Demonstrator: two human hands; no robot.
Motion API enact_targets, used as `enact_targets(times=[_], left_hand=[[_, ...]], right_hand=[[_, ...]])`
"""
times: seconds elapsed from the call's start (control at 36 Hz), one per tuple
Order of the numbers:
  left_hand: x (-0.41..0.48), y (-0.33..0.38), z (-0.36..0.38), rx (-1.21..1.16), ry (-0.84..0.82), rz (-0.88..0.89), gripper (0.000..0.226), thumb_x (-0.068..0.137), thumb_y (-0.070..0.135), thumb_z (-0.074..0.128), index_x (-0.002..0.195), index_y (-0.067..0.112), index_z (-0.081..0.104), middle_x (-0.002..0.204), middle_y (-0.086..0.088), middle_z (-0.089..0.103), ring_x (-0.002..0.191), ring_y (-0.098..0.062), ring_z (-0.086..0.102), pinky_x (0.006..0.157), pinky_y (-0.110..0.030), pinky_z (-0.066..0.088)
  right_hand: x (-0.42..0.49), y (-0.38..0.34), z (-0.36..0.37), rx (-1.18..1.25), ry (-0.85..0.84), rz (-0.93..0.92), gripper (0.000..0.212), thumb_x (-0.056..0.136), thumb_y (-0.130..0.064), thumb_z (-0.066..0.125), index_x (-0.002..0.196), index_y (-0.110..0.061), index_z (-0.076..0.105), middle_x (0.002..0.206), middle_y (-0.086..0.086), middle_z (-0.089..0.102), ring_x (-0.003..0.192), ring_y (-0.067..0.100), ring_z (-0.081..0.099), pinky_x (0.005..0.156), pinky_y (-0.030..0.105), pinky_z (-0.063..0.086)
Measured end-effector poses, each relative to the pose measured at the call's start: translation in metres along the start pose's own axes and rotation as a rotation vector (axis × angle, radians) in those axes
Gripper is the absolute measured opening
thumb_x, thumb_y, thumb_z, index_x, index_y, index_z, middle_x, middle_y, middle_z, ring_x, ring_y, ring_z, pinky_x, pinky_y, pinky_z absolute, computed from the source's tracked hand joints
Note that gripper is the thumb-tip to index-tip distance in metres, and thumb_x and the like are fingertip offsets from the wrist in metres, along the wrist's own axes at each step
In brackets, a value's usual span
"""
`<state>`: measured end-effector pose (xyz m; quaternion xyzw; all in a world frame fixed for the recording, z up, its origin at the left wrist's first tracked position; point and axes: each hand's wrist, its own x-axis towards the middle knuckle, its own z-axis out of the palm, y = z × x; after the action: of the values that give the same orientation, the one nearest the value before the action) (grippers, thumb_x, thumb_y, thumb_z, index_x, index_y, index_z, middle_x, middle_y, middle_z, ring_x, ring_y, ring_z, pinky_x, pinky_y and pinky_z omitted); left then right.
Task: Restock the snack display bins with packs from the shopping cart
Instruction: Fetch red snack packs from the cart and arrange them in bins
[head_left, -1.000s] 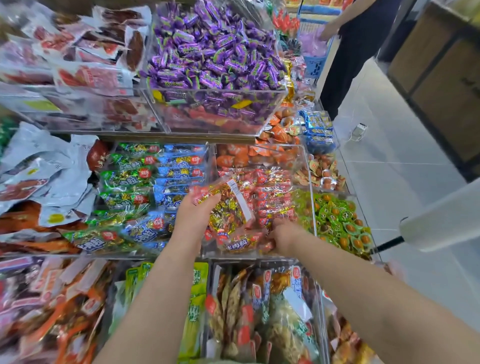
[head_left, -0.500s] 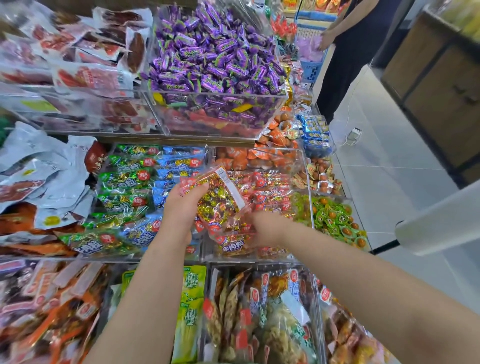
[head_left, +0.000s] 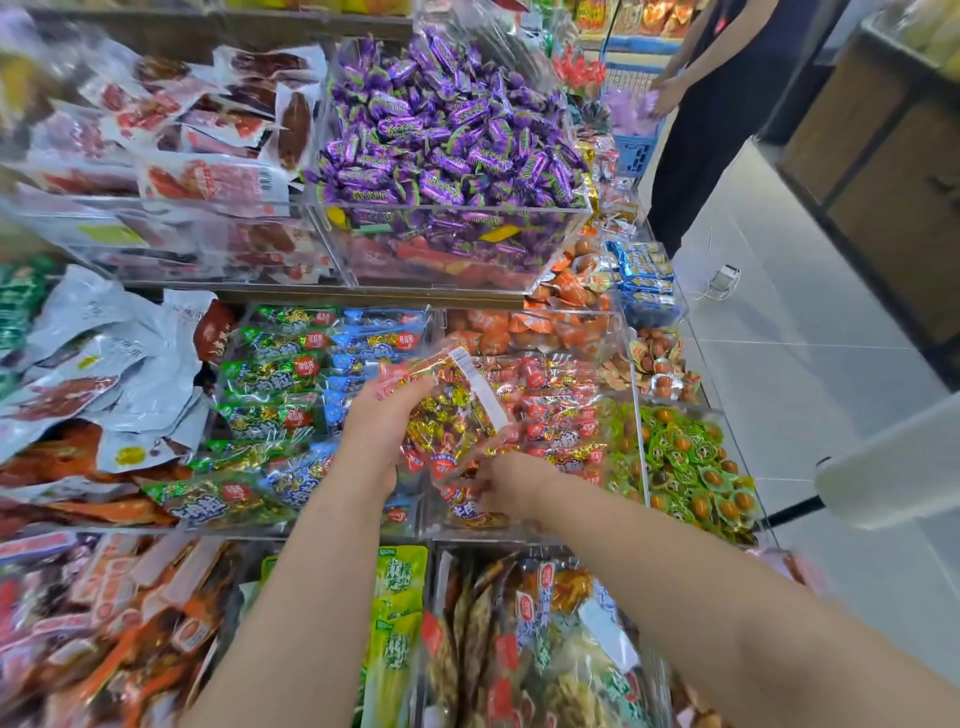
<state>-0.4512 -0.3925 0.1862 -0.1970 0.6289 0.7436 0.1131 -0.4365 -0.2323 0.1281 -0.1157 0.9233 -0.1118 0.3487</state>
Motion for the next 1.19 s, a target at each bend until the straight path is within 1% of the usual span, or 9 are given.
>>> enact_targets(times=[0.11,0.28,0.42,0.47,0.58,0.69,0.83,1.06,1.19], left_hand=[[-0.002,-0.001,-0.001,0.024,-0.035,-0.040,0.060,0.077,0.028,0.077,0.131,0.014,0.054,0.114,-0.011,0.069,0.104,-0.031,0.067,0.093,-0.055,0.050],[0.004,0.001,0.002,-0.040,-0.051,-0.094,0.041,0.078,0.029,0.078,0.111,0.008,0.064,0.092,-0.009,0.076,0.083,-0.026,0.073,0.066,-0.039,0.059],[0.008,0.006,0.009,0.026,-0.053,-0.160,0.037,0.077,0.029,0.079,0.104,0.008,0.065,0.085,-0.009,0.076,0.079,-0.026,0.073,0.067,-0.039,0.058],[0.008,0.005,0.011,0.067,-0.054,-0.195,0.033,0.077,0.028,0.079,0.100,0.008,0.066,0.081,-0.008,0.076,0.075,-0.024,0.073,0.069,-0.040,0.059],[0.005,0.003,0.019,0.118,-0.025,-0.218,0.036,0.076,0.031,0.080,0.098,0.006,0.065,0.078,-0.009,0.075,0.072,-0.026,0.073,0.068,-0.041,0.060],[0.002,0.004,0.026,0.110,-0.024,-0.206,0.056,0.075,0.053,0.075,0.109,0.009,0.066,0.089,-0.009,0.076,0.080,-0.025,0.074,0.068,-0.039,0.060],[0.004,0.003,0.024,0.228,0.125,-0.095,0.090,0.080,0.069,0.055,0.148,0.014,0.033,0.150,-0.007,0.041,0.134,-0.029,0.041,0.107,-0.047,0.036],[0.016,0.019,-0.001,0.225,0.158,-0.038,0.055,0.081,0.046,0.072,0.126,0.019,0.057,0.115,-0.010,0.069,0.098,-0.031,0.068,0.077,-0.054,0.056],[0.021,0.021,-0.011,0.307,0.139,-0.049,0.054,0.080,0.039,0.073,0.125,0.015,0.057,0.110,-0.010,0.069,0.098,-0.031,0.067,0.090,-0.052,0.053]], right_hand=[[-0.028,0.019,-0.029,0.451,0.013,-0.088,0.050,0.086,-0.024,0.066,0.133,-0.019,0.051,0.100,0.000,0.065,0.097,0.021,0.060,0.080,0.027,0.049],[-0.054,0.043,-0.058,1.549,0.126,-0.162,0.051,0.086,0.010,0.053,0.130,-0.015,0.049,0.101,0.007,0.062,0.097,0.024,0.062,0.081,0.030,0.056],[-0.062,0.040,-0.050,0.788,0.715,-0.200,0.091,0.076,-0.009,0.073,0.147,-0.036,0.023,0.134,-0.015,0.048,0.110,-0.007,0.049,0.089,0.017,0.046],[-0.063,0.038,-0.046,0.228,0.995,-0.266,0.089,0.067,-0.015,0.079,0.144,-0.030,0.036,0.144,0.002,0.038,0.127,0.006,0.037,0.099,0.028,0.039],[-0.060,0.021,-0.035,-0.310,1.123,-0.512,0.059,0.054,-0.020,0.087,0.109,-0.010,0.070,0.107,0.014,0.067,0.093,0.032,0.065,0.076,0.042,0.056],[-0.059,0.015,-0.027,-0.253,1.094,-0.477,0.051,0.061,-0.014,0.085,0.109,-0.006,0.070,0.106,0.013,0.070,0.093,0.029,0.068,0.074,0.040,0.057],[-0.058,0.020,-0.034,0.088,0.959,-0.360,0.038,0.087,-0.007,0.062,0.125,-0.009,0.060,0.120,0.011,0.064,0.109,0.028,0.062,0.088,0.036,0.051],[-0.037,0.042,-0.051,1.035,0.725,-0.037,0.028,0.095,-0.025,0.054,0.123,-0.022,0.055,0.099,-0.017,0.063,0.092,0.005,0.062,0.085,0.029,0.052],[-0.010,0.055,-0.065,1.196,0.646,0.082,0.028,0.092,-0.021,0.060,0.119,-0.023,0.055,0.098,-0.014,0.065,0.084,0.002,0.065,0.051,0.012,0.046]])
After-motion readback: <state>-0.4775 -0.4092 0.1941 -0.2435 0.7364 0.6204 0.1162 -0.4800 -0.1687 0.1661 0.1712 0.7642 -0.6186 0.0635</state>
